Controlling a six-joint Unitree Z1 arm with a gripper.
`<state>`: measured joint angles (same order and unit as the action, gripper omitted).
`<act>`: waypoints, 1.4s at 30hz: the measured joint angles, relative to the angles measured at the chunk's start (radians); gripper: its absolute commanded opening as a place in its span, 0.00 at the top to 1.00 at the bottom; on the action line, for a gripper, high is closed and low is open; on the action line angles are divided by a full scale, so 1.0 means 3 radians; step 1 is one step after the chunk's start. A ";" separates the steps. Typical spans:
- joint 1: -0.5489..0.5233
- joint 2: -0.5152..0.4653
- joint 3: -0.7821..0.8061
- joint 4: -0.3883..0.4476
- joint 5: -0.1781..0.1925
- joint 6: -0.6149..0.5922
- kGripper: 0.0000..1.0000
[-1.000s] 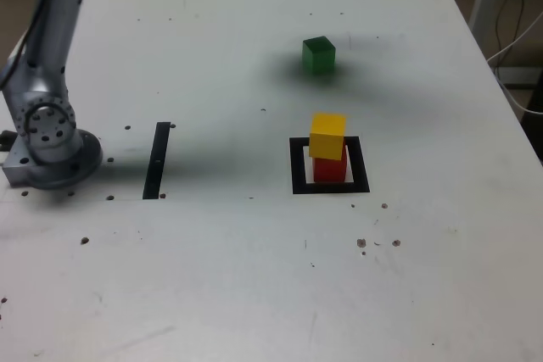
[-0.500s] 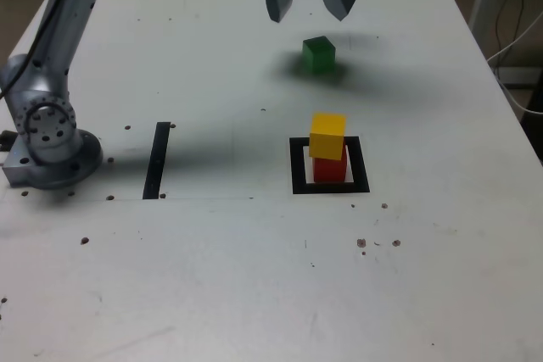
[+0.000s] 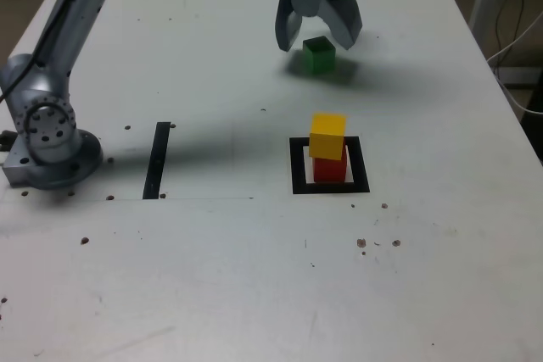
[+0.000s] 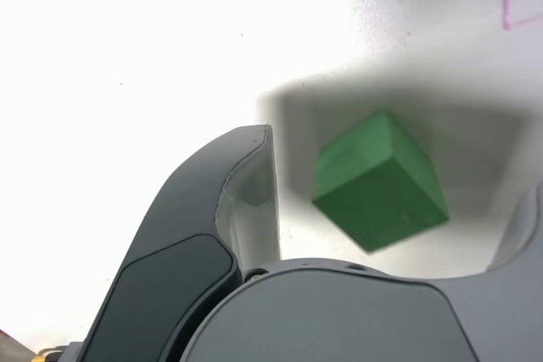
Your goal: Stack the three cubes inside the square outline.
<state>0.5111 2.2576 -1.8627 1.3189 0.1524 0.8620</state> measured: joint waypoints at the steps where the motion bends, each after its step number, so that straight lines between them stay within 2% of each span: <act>1: -0.0005 0.0013 0.0002 -0.0005 0.0009 -0.0010 0.12; 5: -0.0040 0.0034 0.0015 -0.0045 0.0069 -0.0029 0.18; 11: -0.0121 0.0065 0.0079 -0.0113 0.0142 -0.0090 0.36; 17: -0.0131 0.0084 0.0092 -0.0127 0.0153 -0.0122 0.48; 24: -0.0132 0.0096 0.0050 -0.0161 0.0104 -0.0122 0.78; 28: -0.0132 0.0092 0.0033 -0.0180 0.0061 -0.0122 0.91; 35: -0.0180 -0.0056 0.0071 -0.0177 -0.0079 -0.0122 0.96; 42: -0.0285 -0.0437 0.0113 0.0061 -0.0134 -0.0310 0.99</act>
<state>0.4257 2.1265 -1.8287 1.3373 0.1122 0.7691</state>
